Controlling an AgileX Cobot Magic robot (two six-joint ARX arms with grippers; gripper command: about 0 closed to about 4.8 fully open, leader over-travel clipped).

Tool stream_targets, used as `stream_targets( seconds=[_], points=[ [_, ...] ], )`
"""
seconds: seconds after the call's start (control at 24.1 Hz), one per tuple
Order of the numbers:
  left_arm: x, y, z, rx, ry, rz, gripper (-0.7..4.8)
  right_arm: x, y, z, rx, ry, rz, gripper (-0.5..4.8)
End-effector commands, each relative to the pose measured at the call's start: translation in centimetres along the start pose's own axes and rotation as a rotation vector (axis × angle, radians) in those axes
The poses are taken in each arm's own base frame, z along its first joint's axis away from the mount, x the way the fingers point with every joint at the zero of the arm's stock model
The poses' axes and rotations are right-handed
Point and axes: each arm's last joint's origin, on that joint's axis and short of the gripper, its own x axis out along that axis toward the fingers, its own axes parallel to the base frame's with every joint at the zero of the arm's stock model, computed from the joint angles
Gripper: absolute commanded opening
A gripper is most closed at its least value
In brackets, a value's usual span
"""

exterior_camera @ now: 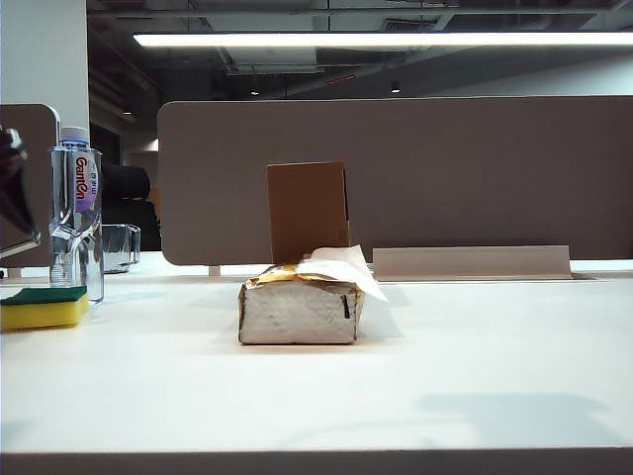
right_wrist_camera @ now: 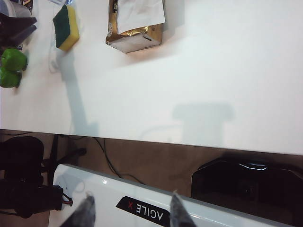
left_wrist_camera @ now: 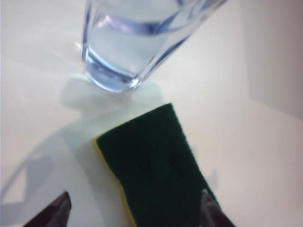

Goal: Move the sponge from right to left to wipe the table, avoiding obstacles on the table, and finally reaching the bottle of mineral water.

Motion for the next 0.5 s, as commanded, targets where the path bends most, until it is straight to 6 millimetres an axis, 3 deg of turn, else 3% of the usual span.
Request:
stream_targets(
  seconds=[0.04,0.5],
  points=[
    [-2.0,-1.0,0.7,0.034,-0.053,0.007,3.5,-0.1,0.2,0.2,-0.031,-0.023,0.014,2.07],
    [-7.9,-5.5,1.9,0.117,-0.217,-0.078,3.5,-0.2,0.4,0.9,-0.092,-0.081,0.031,2.07]
  ],
)
